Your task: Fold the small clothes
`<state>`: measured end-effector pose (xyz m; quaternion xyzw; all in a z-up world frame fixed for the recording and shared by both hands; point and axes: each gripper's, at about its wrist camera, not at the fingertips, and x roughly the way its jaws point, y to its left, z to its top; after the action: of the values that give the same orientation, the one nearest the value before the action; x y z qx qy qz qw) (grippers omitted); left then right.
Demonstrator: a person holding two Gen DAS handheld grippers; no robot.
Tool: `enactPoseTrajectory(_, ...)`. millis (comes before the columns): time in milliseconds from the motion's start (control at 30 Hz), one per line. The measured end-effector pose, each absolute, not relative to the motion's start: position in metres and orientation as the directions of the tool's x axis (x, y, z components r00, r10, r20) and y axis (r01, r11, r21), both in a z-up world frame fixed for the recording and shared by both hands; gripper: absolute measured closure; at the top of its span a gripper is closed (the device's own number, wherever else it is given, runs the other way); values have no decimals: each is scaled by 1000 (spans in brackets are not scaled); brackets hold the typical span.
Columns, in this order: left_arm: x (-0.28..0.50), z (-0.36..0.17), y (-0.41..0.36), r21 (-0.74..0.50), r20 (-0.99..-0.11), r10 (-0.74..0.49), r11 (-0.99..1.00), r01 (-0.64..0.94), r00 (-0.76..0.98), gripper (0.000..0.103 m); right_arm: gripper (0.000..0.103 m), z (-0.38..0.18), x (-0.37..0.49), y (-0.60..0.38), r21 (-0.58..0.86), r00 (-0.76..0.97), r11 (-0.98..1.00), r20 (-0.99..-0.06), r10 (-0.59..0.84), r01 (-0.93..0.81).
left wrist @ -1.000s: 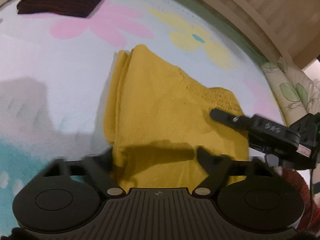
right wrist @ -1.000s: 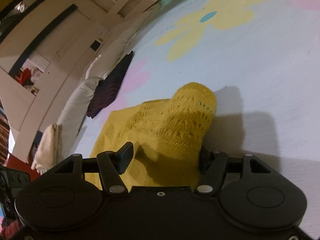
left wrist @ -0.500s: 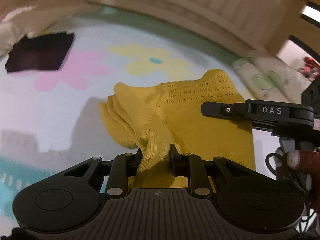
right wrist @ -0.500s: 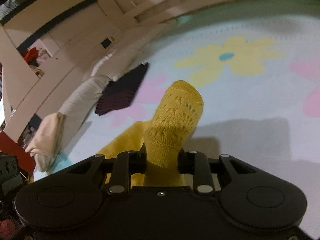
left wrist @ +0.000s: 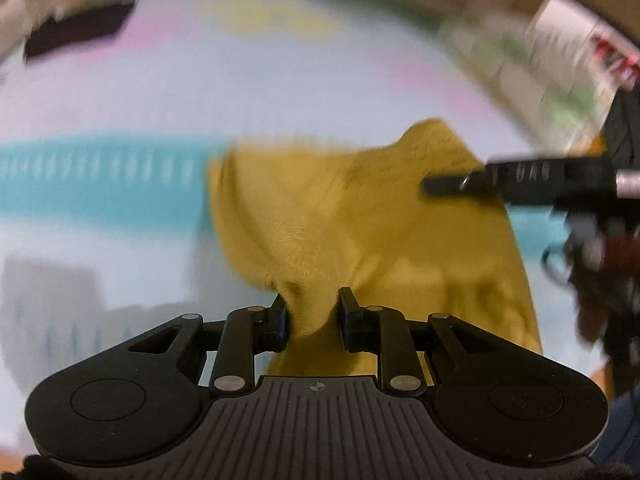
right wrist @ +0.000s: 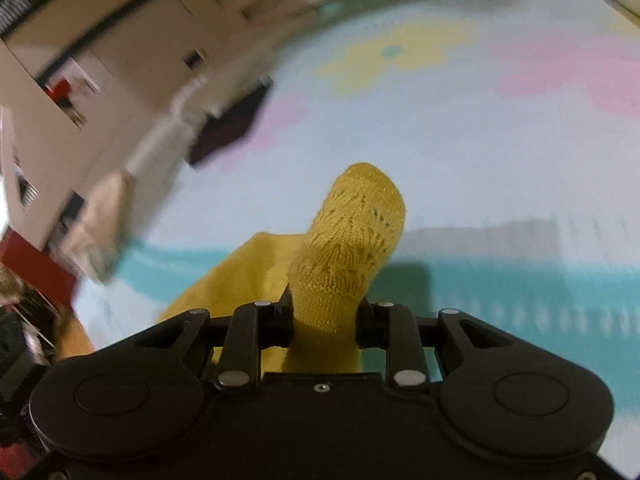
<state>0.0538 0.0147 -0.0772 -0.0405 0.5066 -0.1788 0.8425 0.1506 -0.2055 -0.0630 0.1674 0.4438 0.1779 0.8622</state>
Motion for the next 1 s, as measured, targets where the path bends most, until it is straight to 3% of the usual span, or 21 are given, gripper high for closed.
enactPoseTrajectory(100, 40, -87, 19, -226, -851, -319, 940, 257, 417, 78, 48, -91, 149, -212, 277, 522, 960, -812, 261, -49)
enactPoseTrajectory(167, 38, -78, 22, -221, -848, -318, 939, 263, 423, 79, 39, -95, 146, -221, 247, 536, 969, -815, 220, -22)
enactPoseTrajectory(433, 49, -34, 9, -117, -754, -288, 943, 310, 591, 79, 39, -49, 125, -229, 295, 663, 955, -707, 244, -36)
enactPoseTrajectory(700, 109, -61, -19, -41, -784, -201, 961, 275, 587, 79, 39, -75, 134, -208, 181, 610, 983, -776, 163, -33)
enactPoseTrajectory(833, 117, -88, -9, -65, -821, -178, 973, 221, 542, 77, 38, -92, 136, -219, 165, 574, 986, -809, 130, 9)
enactPoseTrajectory(900, 117, -90, -7, -64, -813, -178, 974, 218, 554, 73, 27, -103, 142, -224, 149, 565, 988, -818, 109, 26)
enactPoseTrajectory(1000, 114, -84, 0, -65, -810, -183, 972, 224, 557, 73, 24, -108, 146, -231, 163, 567, 985, -817, 105, 54)
